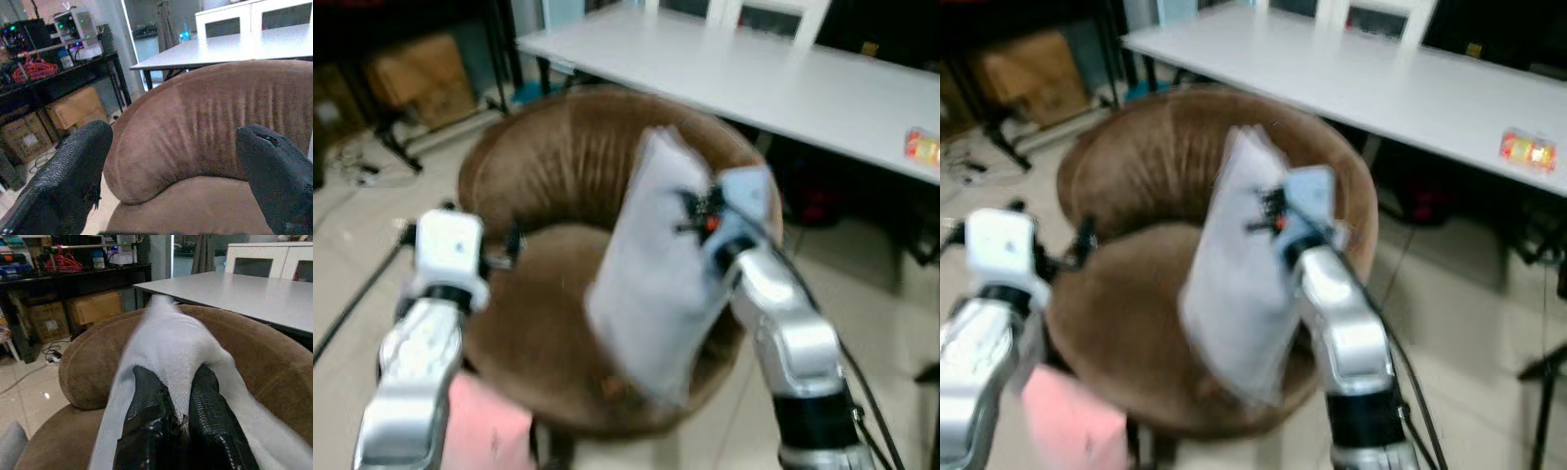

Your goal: Move the pillow to the sofa from floor

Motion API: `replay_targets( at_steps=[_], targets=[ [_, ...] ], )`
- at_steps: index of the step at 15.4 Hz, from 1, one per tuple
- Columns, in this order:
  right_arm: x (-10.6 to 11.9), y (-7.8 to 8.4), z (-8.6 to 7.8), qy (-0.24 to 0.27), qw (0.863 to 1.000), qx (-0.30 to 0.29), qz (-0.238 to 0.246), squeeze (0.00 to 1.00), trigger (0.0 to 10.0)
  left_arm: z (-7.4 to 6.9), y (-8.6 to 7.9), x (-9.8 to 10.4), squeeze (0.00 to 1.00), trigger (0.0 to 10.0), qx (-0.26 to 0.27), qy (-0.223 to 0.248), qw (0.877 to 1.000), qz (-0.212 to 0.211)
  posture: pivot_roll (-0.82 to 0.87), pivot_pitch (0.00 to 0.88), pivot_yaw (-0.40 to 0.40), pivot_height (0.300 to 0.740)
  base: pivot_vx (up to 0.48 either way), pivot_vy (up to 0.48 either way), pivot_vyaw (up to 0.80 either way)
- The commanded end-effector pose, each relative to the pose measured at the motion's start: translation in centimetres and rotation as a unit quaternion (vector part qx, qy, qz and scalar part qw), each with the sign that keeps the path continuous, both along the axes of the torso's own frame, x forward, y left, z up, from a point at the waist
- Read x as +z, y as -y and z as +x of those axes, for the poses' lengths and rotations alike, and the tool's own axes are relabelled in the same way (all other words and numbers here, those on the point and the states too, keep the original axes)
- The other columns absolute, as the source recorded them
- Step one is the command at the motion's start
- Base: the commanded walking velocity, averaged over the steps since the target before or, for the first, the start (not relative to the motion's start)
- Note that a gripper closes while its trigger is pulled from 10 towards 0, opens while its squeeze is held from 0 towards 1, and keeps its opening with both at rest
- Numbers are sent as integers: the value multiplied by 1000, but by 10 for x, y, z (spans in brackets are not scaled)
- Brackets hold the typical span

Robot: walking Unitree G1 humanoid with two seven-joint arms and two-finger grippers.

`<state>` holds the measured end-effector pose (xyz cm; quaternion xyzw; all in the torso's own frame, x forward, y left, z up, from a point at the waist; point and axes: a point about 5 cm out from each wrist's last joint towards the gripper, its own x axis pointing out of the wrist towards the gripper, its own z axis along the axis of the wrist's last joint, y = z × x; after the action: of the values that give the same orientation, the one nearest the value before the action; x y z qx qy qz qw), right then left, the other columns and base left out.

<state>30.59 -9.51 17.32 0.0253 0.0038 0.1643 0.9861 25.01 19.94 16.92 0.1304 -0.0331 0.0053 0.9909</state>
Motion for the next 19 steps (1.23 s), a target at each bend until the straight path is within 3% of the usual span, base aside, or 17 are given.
replay_targets(
  at_steps=[1, 11, 15, 19],
  targets=[
    [17, 9, 2, 43, 999, -14, 7, 0, 10000, 0, 6, 1, 0, 10000, -15, 2, 1000, 1, 4, 0, -12, 740, 292, 0, 0],
    [14, 2, 2, 45, 999, 6, -6, 0, 10000, -2, 6, -1, 0, 10000, -20, 0, 1000, 12, 10, 0, -17, 740, 277, 0, 0],
    [12, -8, -2, 48, 998, 47, -21, 0, 10000, -2, 5, 0, 0, 10000, -20, -1, 1000, 13, 15, 0, -17, 740, 264, 0, 800],
    [9, -10, -3, 39, 996, 75, -25, 0, 10000, -2, 6, -3, 0, 10000, -15, -5, 1000, 18, 13, 0, -17, 740, 0, 0, 0]
  ],
)
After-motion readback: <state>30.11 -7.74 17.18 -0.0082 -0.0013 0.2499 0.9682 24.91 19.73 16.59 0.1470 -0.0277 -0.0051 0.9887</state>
